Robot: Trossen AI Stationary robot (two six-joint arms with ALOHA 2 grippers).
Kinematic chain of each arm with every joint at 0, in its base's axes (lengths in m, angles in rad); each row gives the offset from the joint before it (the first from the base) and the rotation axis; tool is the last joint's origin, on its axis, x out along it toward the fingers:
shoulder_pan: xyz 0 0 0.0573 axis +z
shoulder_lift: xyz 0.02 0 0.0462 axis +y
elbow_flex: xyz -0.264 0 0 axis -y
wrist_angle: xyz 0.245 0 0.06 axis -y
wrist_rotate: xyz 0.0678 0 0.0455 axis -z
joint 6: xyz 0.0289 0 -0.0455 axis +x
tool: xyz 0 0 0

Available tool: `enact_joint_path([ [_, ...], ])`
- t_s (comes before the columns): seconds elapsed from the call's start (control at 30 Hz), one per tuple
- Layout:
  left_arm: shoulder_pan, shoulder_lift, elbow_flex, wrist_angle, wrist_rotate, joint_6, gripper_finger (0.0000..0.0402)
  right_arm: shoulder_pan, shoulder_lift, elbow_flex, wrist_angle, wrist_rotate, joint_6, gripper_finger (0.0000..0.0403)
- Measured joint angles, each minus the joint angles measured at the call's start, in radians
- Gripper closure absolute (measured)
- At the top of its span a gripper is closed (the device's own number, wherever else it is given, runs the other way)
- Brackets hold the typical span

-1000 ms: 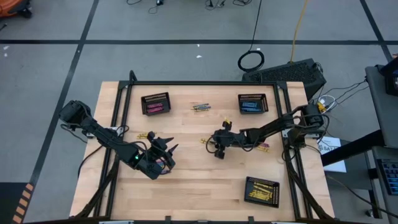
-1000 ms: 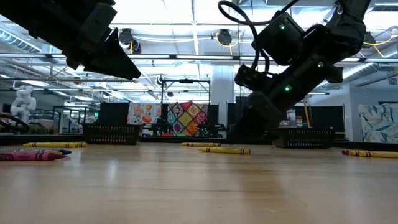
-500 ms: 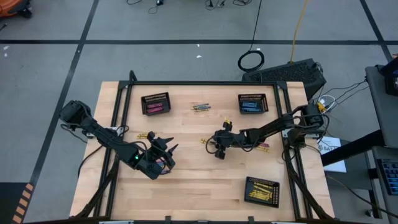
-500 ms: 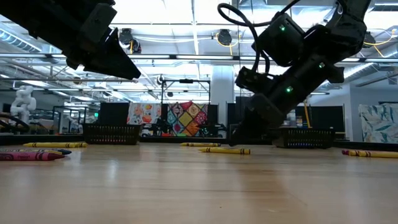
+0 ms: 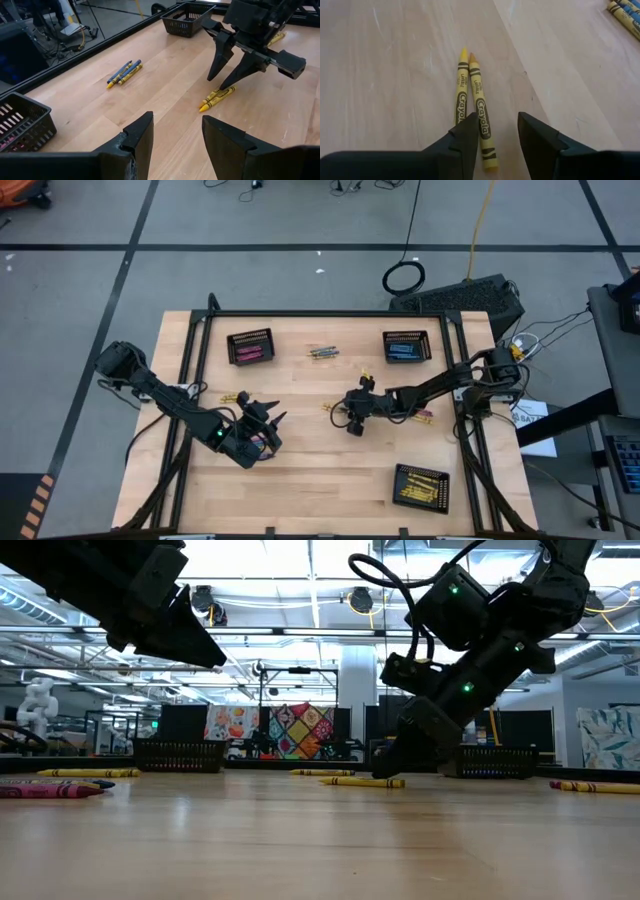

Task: Sort crayons
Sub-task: Put the yellow crayon into the bottom black bin

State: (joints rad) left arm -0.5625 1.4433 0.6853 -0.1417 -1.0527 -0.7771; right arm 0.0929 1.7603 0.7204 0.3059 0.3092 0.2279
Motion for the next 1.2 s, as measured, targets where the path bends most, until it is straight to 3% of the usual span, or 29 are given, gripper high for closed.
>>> enact_joint_path([
  [0.43,0.0,0.0,0.0,0.0,0.0,0.0,0.0228,-0.043,-0.002,0.0,-0.063,-0.004,-0.025,0.0283],
  [0.57,0.0,0.0,0.0,0.002,0.0,0.0,0.0228,-0.059,-0.002,0.001,-0.089,-0.011,-0.079,0.0319],
  [0.7,-0.001,0.0,0.0,0.002,0.0,-0.001,0.0228,-0.076,-0.005,0.003,-0.129,-0.03,-0.097,0.0386],
  [0.87,-0.001,0.0,0.0,0.003,0.001,-0.001,0.0228,-0.063,-0.016,0.002,-0.158,0.059,-0.108,0.0394],
  [1.07,-0.001,0.0,0.0,0.003,0.032,-0.001,0.0228,0.057,-0.183,0.0,-0.36,0.121,-0.059,0.04],
  [1.2,-0.001,0.0,0.0,0.003,0.032,0.0,0.0228,0.23,-0.358,0.059,-0.734,0.111,0.049,0.0401],
])
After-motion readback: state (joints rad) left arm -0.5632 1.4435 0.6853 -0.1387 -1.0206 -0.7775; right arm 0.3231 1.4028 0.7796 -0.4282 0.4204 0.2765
